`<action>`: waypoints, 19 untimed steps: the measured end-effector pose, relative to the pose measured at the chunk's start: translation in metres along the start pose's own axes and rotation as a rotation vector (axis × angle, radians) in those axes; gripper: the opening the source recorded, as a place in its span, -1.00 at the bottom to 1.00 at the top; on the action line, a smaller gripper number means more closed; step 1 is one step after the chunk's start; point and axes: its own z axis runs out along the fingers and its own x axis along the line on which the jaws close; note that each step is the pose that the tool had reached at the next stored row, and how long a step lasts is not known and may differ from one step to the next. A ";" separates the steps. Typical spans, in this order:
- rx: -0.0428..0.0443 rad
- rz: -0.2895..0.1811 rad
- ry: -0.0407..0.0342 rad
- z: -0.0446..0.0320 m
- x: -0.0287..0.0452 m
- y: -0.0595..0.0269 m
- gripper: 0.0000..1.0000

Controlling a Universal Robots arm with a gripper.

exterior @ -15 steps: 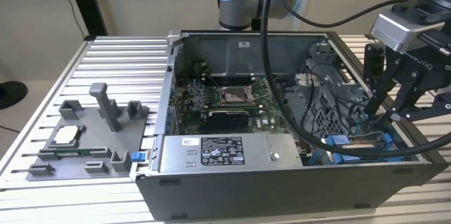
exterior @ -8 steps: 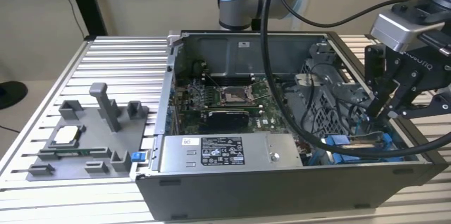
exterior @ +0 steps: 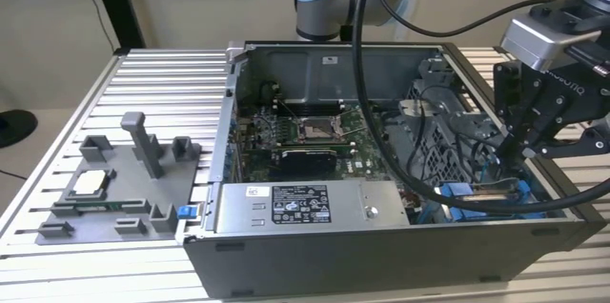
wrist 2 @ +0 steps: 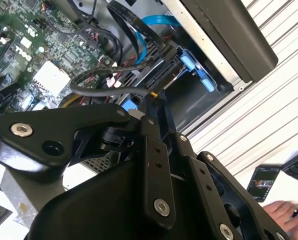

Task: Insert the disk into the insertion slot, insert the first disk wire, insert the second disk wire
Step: 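Insert the first disk wire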

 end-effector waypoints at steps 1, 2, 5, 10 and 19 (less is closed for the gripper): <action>-0.0001 0.000 -0.0001 0.0001 0.0002 -0.0002 -1.00; -0.0003 0.000 0.0001 0.0000 0.0004 -0.0004 -1.00; -0.0015 0.002 -0.0002 0.0000 0.0012 -0.0012 -1.00; -0.0027 0.012 -0.0001 0.0001 0.0027 -0.0032 -1.00; -0.0052 0.021 -0.0005 0.0009 0.0063 -0.0117 -1.00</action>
